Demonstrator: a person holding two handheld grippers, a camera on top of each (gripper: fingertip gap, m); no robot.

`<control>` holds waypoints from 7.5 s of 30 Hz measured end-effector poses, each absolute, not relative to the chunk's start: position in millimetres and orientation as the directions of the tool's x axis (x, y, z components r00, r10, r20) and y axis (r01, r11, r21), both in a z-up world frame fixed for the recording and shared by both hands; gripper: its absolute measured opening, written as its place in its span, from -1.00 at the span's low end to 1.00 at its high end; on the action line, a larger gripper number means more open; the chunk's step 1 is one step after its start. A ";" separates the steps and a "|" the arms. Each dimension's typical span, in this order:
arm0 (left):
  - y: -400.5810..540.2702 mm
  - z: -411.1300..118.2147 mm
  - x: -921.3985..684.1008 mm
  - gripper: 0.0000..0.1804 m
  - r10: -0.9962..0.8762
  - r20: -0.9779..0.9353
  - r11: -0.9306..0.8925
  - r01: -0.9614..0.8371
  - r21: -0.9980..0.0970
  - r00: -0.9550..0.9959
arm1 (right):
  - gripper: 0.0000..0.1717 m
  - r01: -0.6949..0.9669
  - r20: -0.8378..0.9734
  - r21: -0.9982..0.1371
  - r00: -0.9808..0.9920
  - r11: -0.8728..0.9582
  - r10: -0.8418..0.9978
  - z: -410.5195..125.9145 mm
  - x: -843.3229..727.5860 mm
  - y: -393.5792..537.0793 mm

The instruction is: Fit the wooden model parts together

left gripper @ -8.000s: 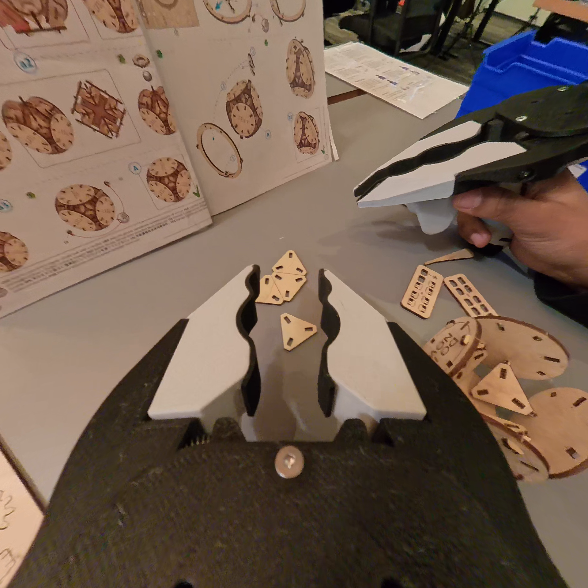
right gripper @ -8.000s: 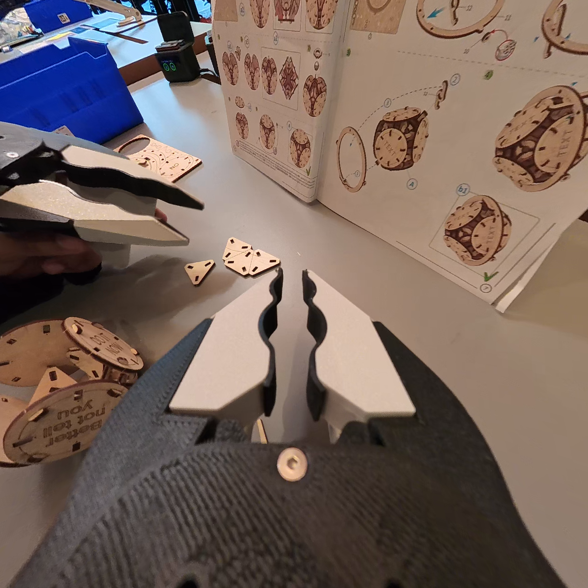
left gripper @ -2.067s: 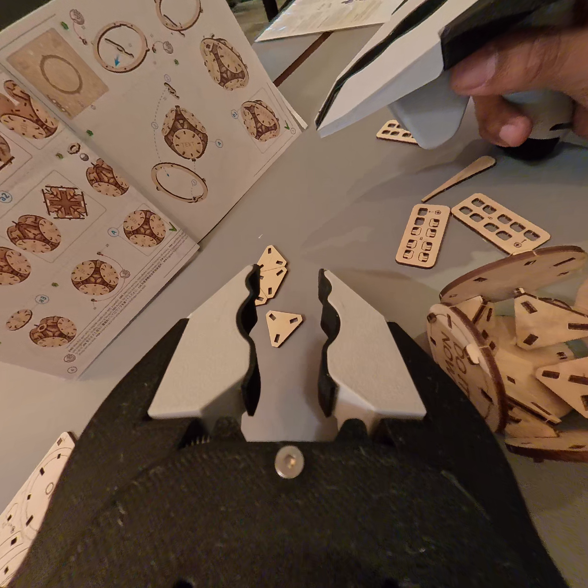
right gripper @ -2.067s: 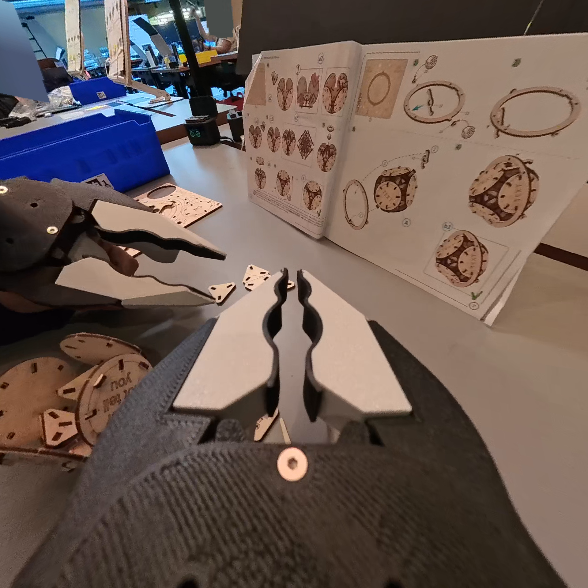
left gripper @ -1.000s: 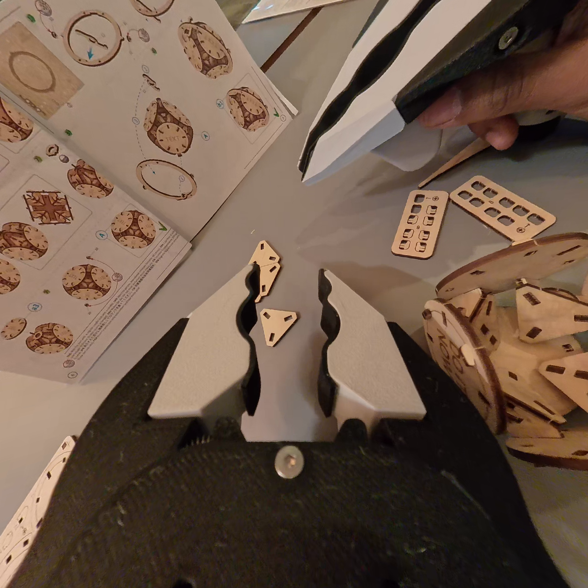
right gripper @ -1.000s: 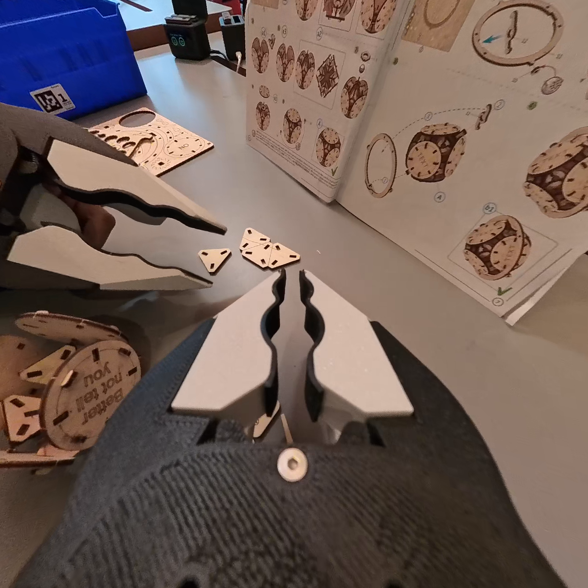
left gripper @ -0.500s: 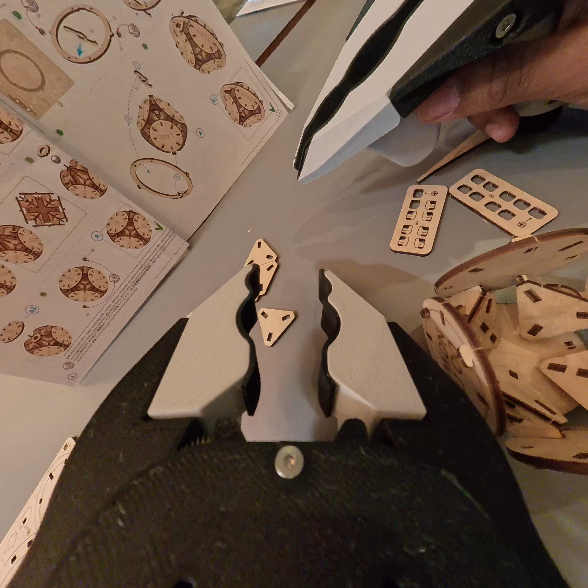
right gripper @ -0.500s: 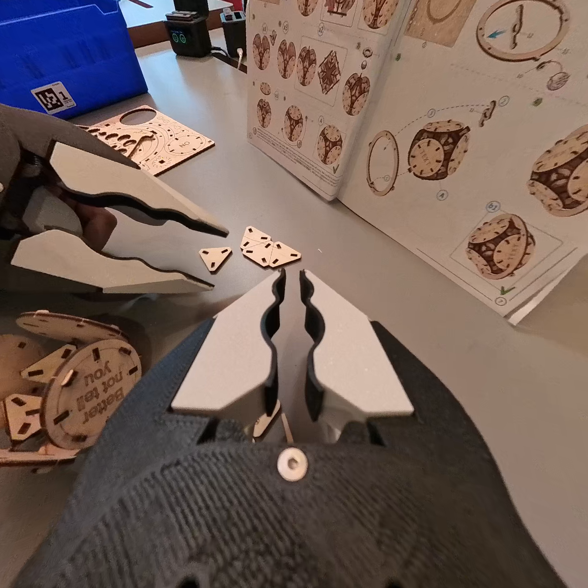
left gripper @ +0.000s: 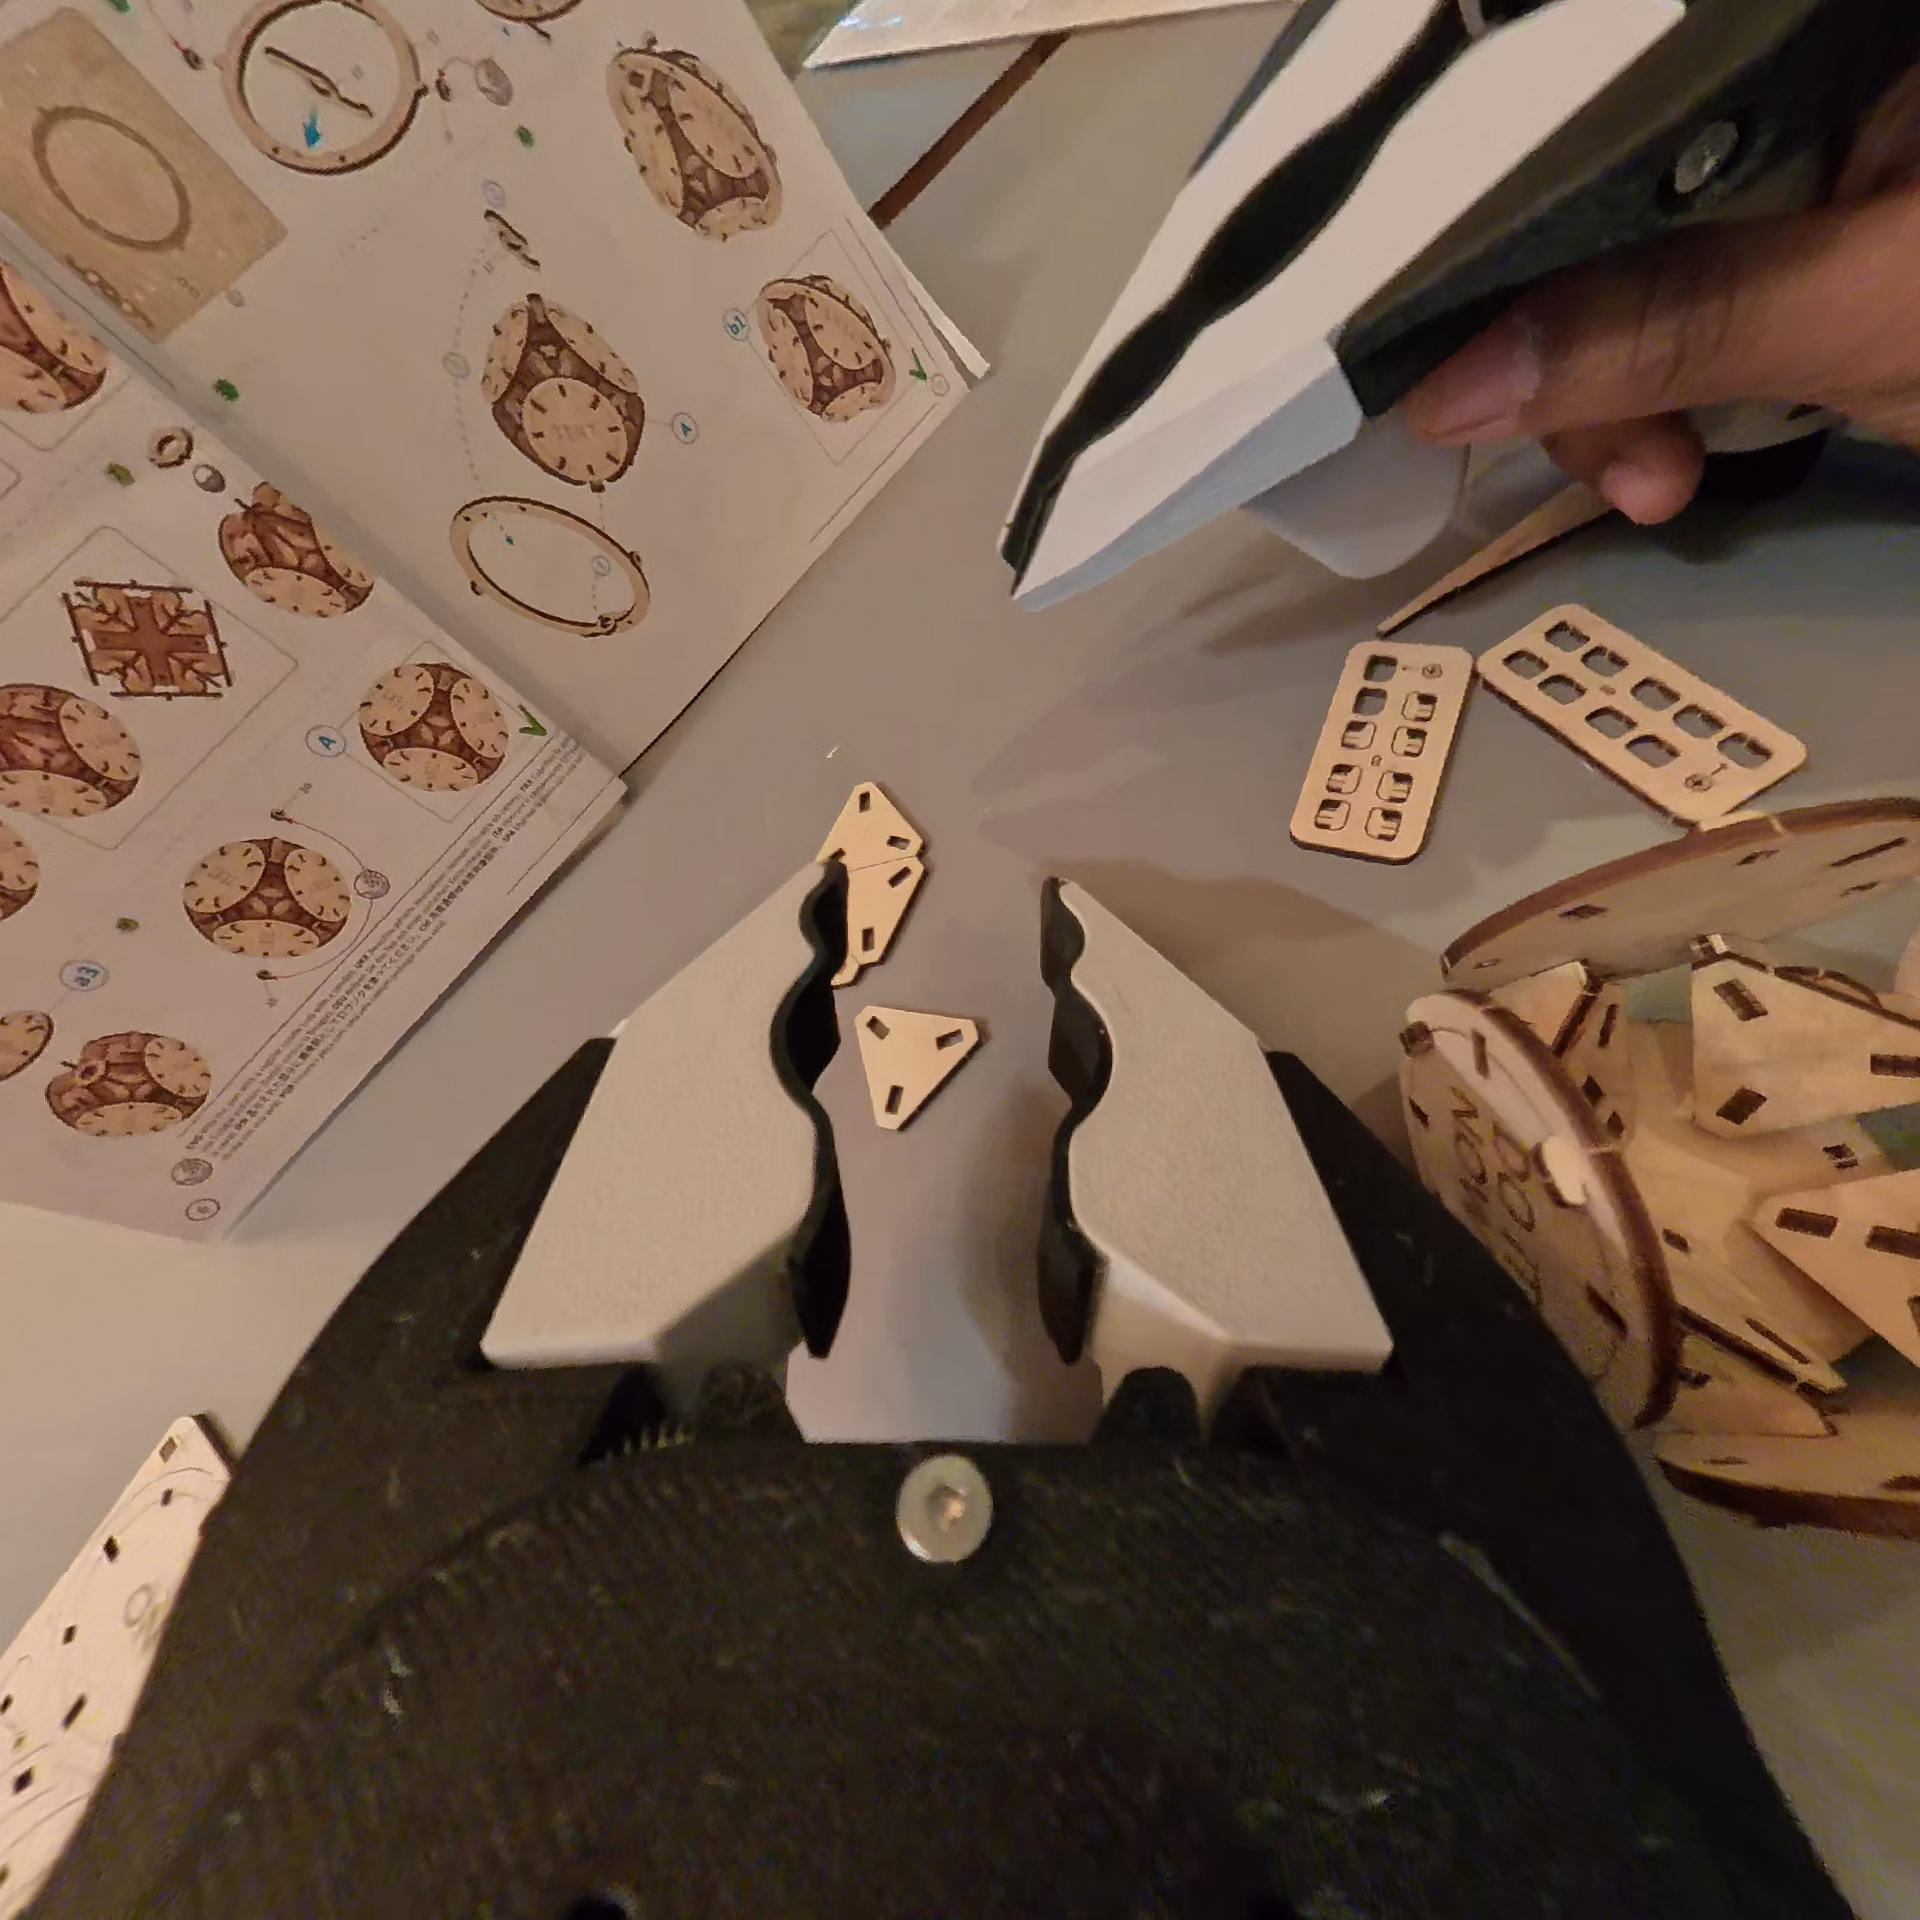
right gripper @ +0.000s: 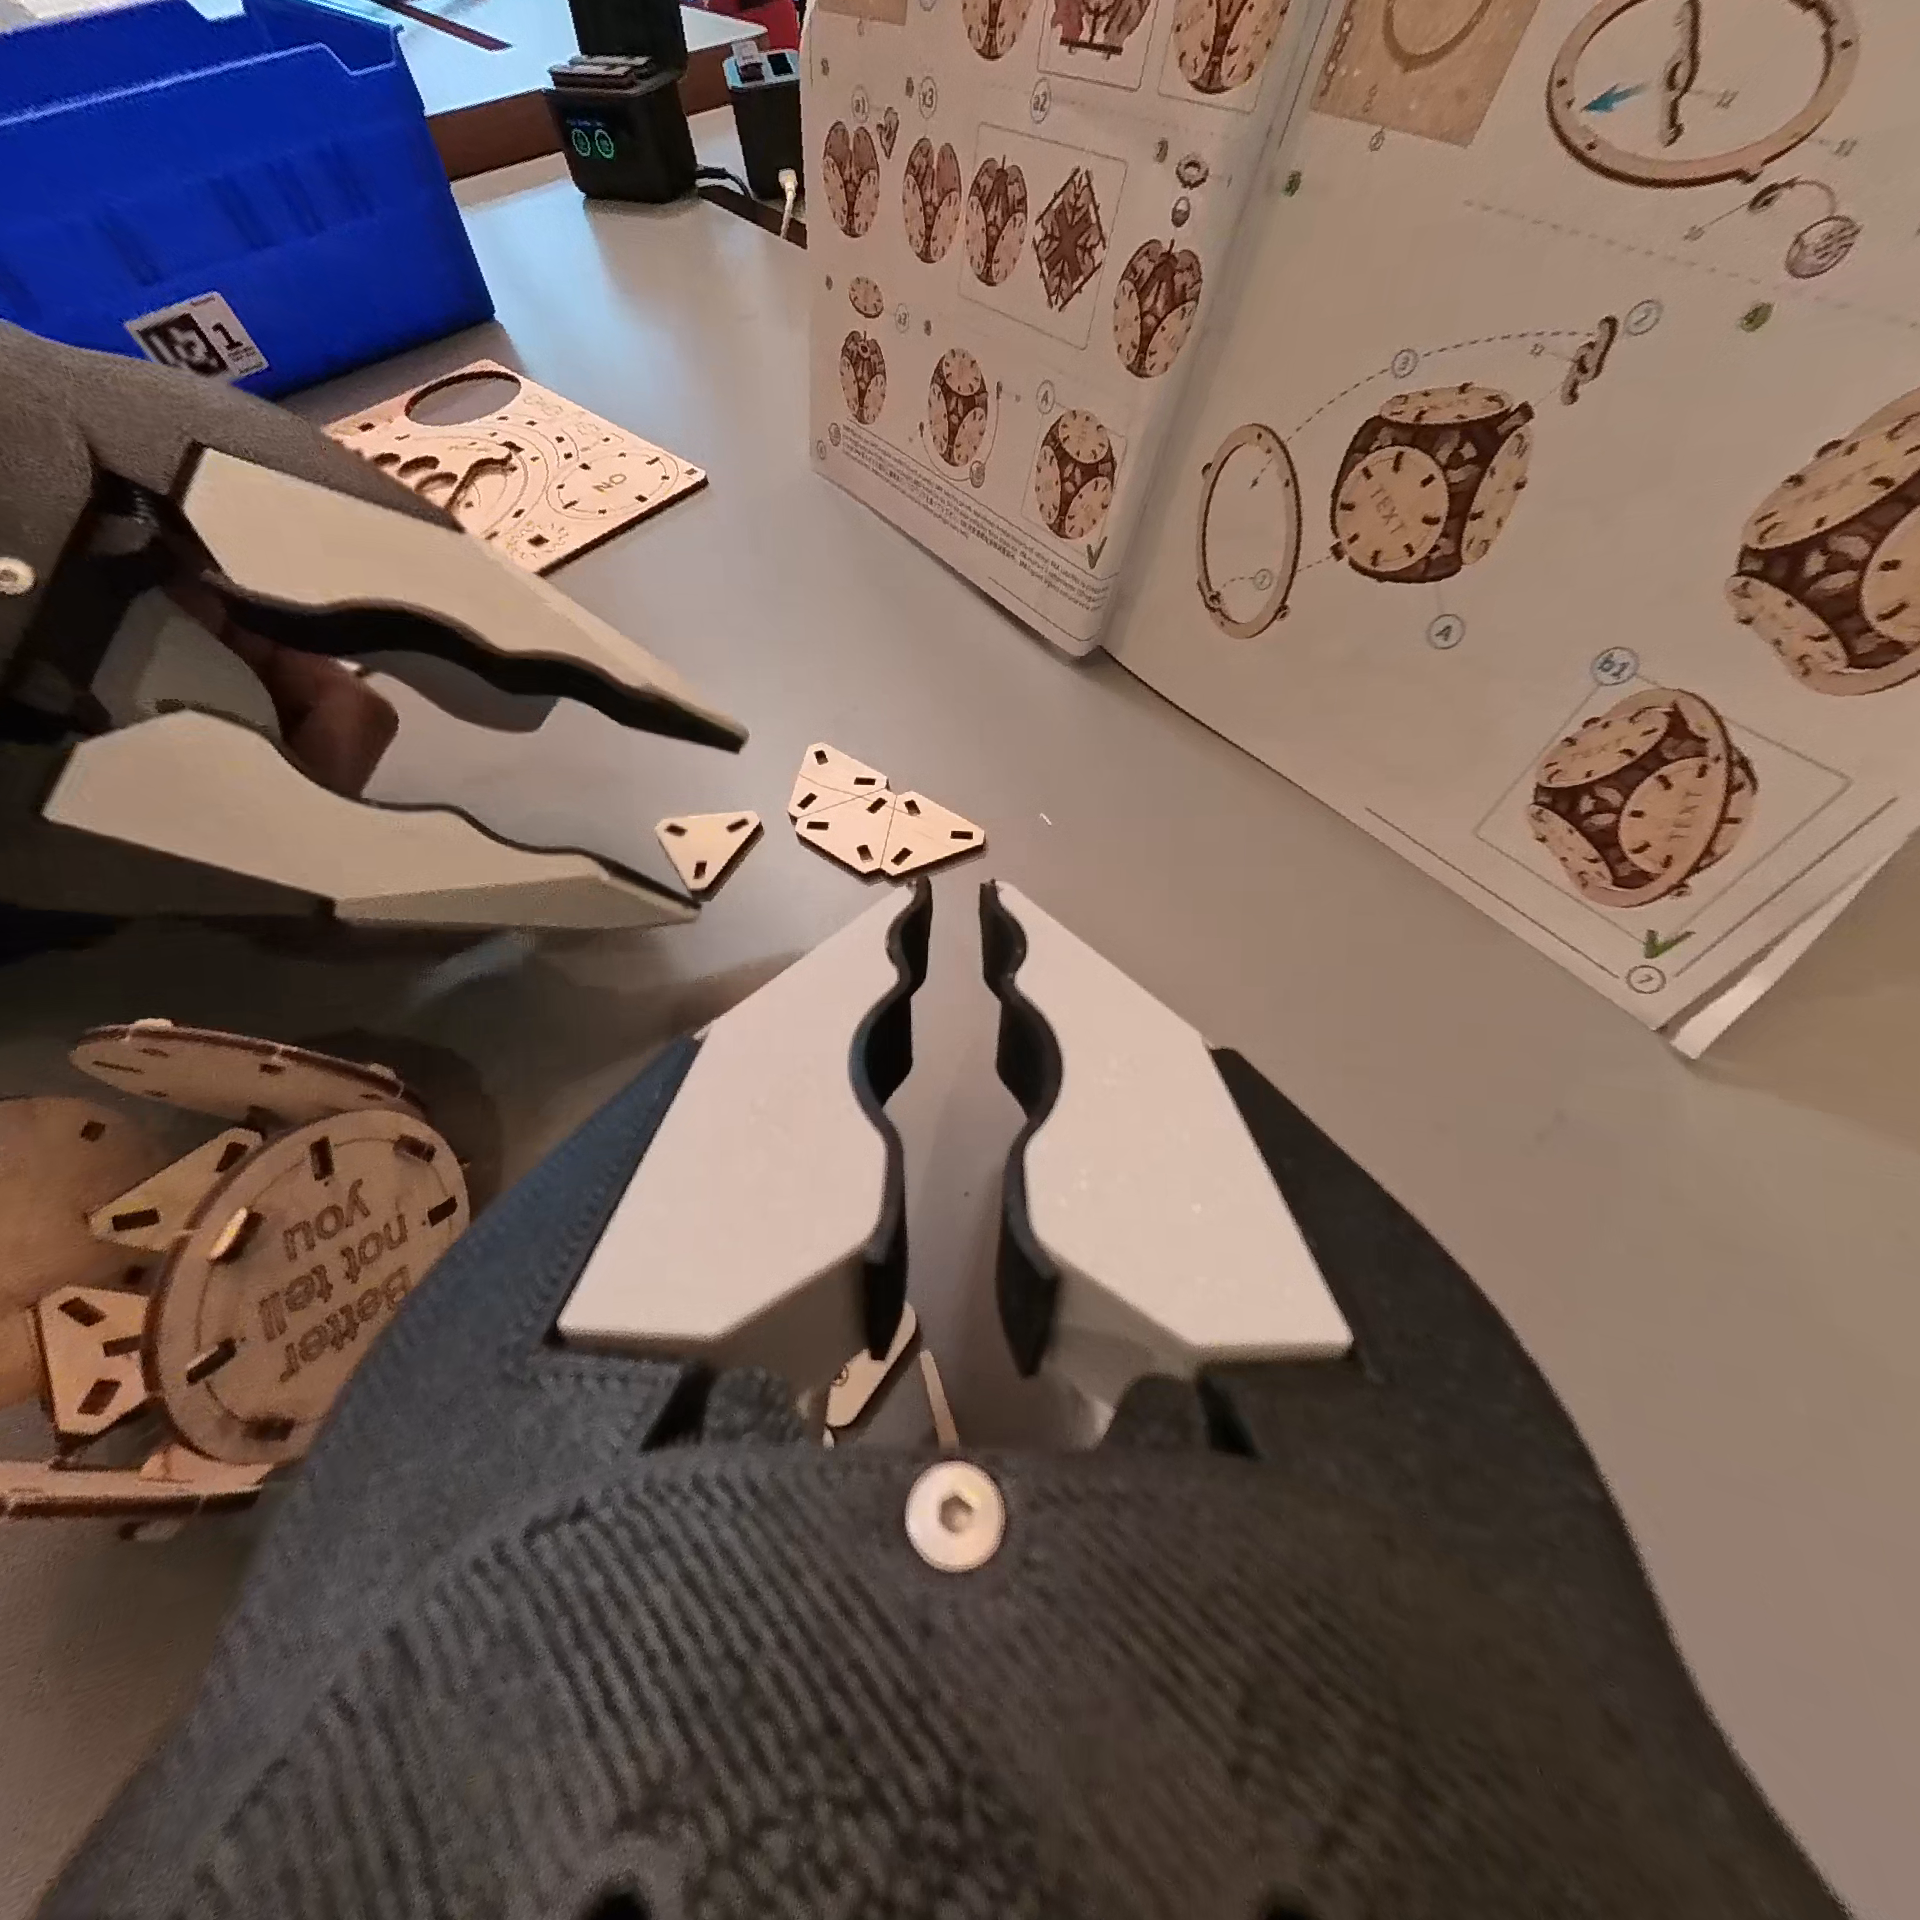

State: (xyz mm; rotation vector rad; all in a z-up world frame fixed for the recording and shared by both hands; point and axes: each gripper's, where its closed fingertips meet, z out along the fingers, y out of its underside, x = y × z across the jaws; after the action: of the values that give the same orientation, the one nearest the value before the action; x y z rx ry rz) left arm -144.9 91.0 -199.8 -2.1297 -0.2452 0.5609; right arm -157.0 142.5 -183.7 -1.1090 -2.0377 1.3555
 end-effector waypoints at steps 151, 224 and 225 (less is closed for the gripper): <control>163.7 -120.5 -235.1 -0.62 0.483 0.243 0.123 0.210 -0.970 0.841 | -0.79 0.205 -0.306 -0.949 -0.422 -0.238 0.853 -133.5 -163.7 196.8; 61.7 -129.2 -302.7 -1.00 0.815 0.221 0.168 0.145 -0.975 0.536 | -1.00 -0.110 0.333 -0.941 -0.149 0.319 0.931 -119.6 -269.1 210.4; 61.7 -129.1 -302.6 -1.00 0.814 0.221 0.169 0.146 -0.975 0.537 | -1.00 -0.119 0.311 -0.948 -0.141 0.296 0.940 -117.0 -268.1 213.6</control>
State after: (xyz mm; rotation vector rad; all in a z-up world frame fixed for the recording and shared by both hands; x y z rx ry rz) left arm -302.6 61.7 -129.1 -1.3434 -0.9239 0.5871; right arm -268.1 213.6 -117.0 -0.8296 -1.3814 1.1312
